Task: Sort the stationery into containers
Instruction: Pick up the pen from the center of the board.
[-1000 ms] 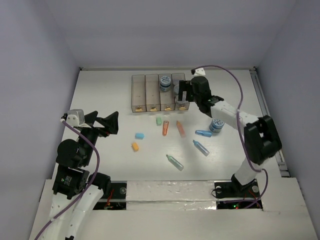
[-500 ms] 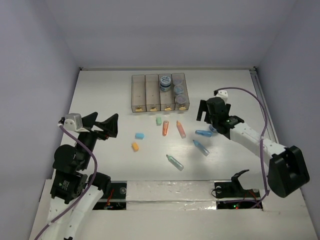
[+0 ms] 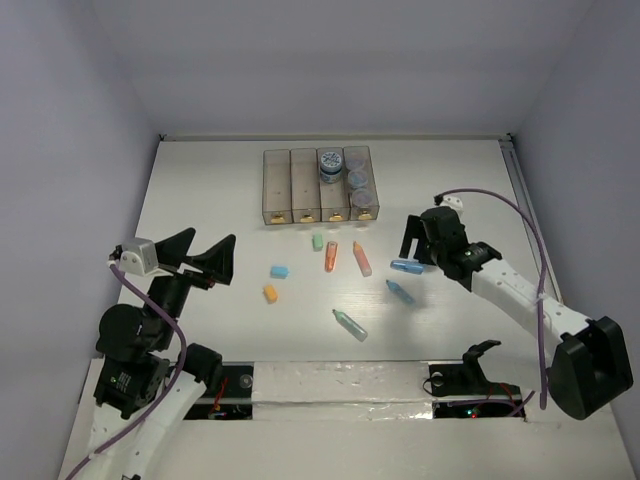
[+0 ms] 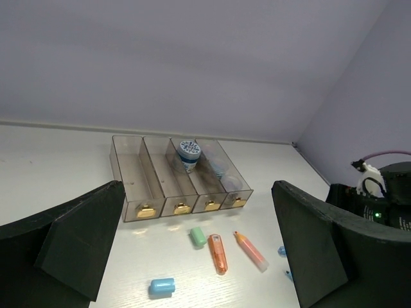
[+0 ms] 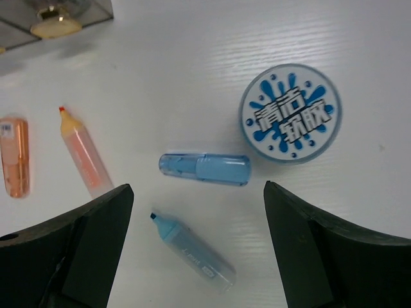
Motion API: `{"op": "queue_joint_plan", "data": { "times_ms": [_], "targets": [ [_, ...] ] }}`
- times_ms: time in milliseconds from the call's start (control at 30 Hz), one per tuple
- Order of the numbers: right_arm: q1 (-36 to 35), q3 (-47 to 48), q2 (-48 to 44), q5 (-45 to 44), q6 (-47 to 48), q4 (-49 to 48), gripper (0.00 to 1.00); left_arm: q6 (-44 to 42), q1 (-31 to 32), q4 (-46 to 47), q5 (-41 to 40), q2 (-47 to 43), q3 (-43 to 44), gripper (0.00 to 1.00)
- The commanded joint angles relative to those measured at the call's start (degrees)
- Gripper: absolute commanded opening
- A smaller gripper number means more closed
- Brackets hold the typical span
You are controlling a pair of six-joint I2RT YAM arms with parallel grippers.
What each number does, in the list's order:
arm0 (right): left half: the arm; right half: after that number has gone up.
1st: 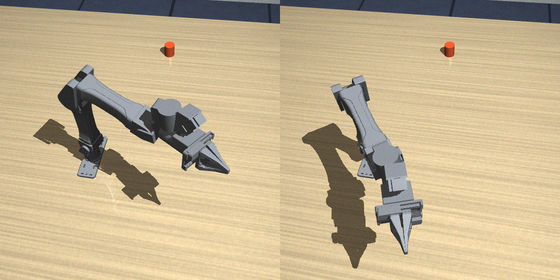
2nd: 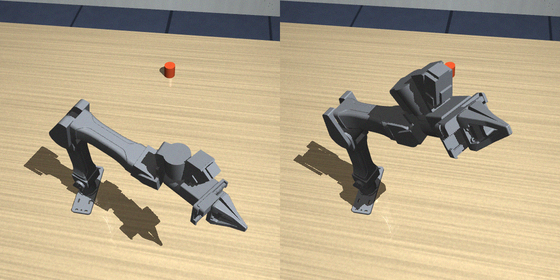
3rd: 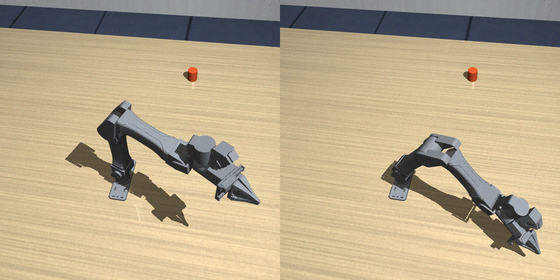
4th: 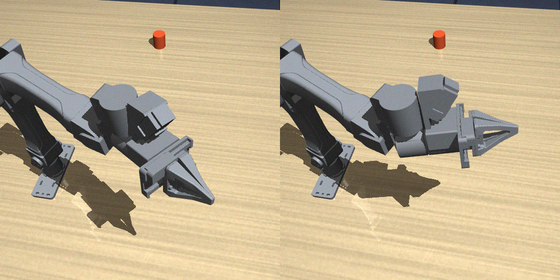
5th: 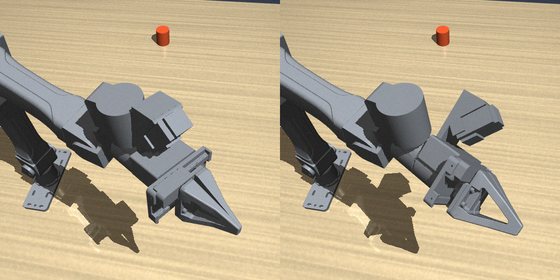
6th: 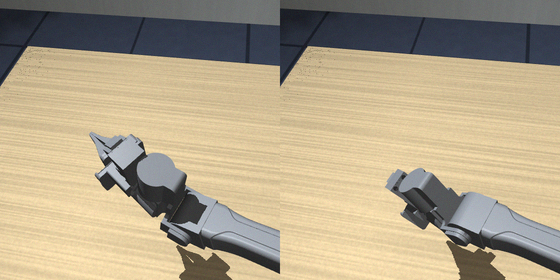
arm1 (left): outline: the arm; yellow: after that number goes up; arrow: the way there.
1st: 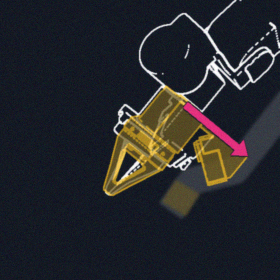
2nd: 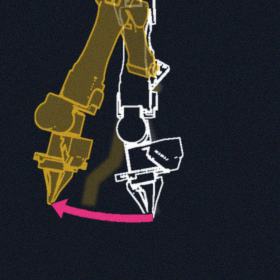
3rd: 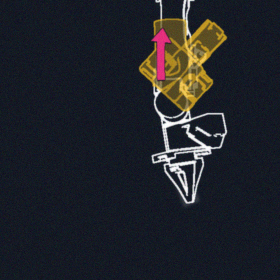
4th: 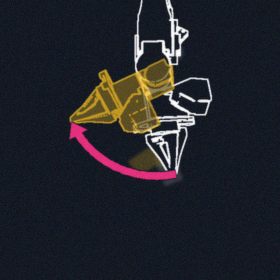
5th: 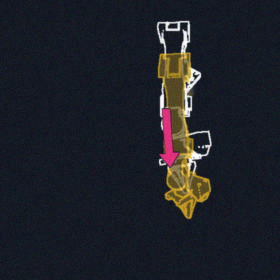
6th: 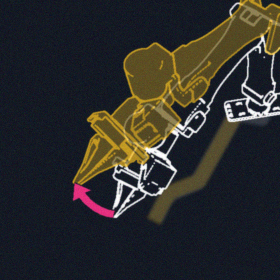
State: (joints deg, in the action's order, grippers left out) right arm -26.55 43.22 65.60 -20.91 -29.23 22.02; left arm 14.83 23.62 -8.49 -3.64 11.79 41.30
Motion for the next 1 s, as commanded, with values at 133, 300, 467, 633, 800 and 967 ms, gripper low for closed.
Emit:
{"op": "queue_joint_plan", "data": {
  "times_ms": [133,300,467,633,800,967],
  "targets": [
    [-1.05,2.39,3.39,15.18,4.44,2.85,0.85,-0.59,0.64,2.16,-0.49,-0.89,1.24,0.99],
    [-6.57,3.79,6.1,18.35,5.24,1.19,0.85,-0.59,0.64,2.25,-0.4,-0.54,1.15,0.99],
    [-11.33,8.01,12.17,17.48,4.89,-1.97,0.84,-0.59,0.64,2.16,-0.58,-0.37,1.15,0.99],
    [-14.58,12.32,18.94,14.5,4.98,-3.65,0.84,-0.68,0.64,1.99,-0.93,-0.19,1.24,0.99],
    [-17.39,17.76,26.83,12.3,5.68,-5.67,0.83,-0.68,0.64,1.99,-1.02,-0.1,1.15,0.99],
    [-19.42,24.45,35.11,11.94,7.08,-6.11,0.79,-0.86,0.64,1.81,-1.11,0.16,1.24,0.99]
  ]
}}
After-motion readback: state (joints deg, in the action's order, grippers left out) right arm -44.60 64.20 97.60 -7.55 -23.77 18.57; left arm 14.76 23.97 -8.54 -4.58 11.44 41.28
